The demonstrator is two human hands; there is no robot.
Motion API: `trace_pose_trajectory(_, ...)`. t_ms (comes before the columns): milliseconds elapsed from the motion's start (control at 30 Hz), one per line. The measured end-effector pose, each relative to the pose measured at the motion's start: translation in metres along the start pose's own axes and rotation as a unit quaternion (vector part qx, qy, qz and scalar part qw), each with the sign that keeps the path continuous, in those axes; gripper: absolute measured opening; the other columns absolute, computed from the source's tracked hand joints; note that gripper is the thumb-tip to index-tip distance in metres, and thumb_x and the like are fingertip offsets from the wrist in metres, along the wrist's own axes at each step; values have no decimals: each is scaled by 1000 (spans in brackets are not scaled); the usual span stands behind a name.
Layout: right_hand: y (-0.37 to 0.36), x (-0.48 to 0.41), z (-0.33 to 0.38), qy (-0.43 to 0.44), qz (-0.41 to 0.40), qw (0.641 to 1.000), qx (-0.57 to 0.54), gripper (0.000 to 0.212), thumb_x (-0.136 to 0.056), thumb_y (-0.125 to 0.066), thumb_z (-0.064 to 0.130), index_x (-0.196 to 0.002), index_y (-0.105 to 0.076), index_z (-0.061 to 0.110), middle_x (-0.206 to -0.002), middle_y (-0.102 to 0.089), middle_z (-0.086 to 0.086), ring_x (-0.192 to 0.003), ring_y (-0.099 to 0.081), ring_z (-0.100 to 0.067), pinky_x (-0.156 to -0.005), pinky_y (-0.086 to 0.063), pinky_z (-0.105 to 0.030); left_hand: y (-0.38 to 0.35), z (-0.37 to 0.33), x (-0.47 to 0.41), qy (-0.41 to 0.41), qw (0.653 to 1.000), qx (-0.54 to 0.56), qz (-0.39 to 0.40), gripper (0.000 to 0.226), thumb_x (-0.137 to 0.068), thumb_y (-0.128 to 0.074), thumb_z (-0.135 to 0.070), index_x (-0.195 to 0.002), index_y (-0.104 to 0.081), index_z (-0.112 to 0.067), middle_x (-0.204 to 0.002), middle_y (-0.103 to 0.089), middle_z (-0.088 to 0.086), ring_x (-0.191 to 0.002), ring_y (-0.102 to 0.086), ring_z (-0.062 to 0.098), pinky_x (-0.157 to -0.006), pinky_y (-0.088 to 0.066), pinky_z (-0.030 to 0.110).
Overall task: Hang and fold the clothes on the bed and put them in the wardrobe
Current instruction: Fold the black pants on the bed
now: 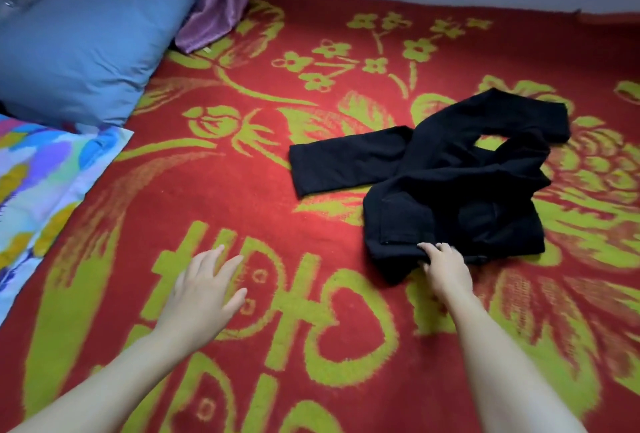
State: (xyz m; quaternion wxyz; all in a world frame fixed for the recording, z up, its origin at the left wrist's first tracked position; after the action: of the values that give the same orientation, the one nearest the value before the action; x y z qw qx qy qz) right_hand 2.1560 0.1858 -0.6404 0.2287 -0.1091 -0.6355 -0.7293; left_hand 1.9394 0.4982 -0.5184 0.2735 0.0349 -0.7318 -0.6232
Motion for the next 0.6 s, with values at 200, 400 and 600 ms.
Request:
trace_pose_trajectory(200, -23, 76, -22, 21, 75, 994, 81, 29, -98, -36, 23, -125, -48, 26, -124, -55, -2, -116, -51, -23, -92, -41, -33, -10, -25, 22, -14, 1000, 13, 21, 54, -95, -38, -48, -145, -22, -34, -155, -12, -4, -142, -8, 14, -111, -20, 33)
trace_pose_trajectory(400, -42, 202, -16, 50, 113, 992, -4, 28, -96, -42, 26, -123, -51, 26, -120, -59, 0, -115, -52, -20, -89, -39, -28, -21, -50, 73, -13, 995, 66, 70, 56, -95, -40, -48, -145, -24, -31, -154, -16, 0, -141, -12, 18, -110, -24, 36)
trace_pose_trajectory(600, 33, 288, 36, 79, 21, 982, -170, 32, -93, -51, 19, -123, -58, 25, -114, -65, -4, -110, -54, -22, -89, -39, -29, -23, -93, 145, -90, 974, 148, 145, 78, -85, -56, -52, -148, -15, -33, -157, -8, -2, -142, -8, 19, -111, -21, 41)
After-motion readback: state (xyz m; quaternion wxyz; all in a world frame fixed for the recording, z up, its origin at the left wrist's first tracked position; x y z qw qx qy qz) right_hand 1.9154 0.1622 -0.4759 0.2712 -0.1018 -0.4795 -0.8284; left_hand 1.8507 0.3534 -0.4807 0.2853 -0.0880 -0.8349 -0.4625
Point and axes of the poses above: each hand's wrist, its own x-axis away from the middle knuckle, its own y-axis out of the back of the hand, z = x × y, the point moved 6 cm from there along -x, towards the middle knuckle
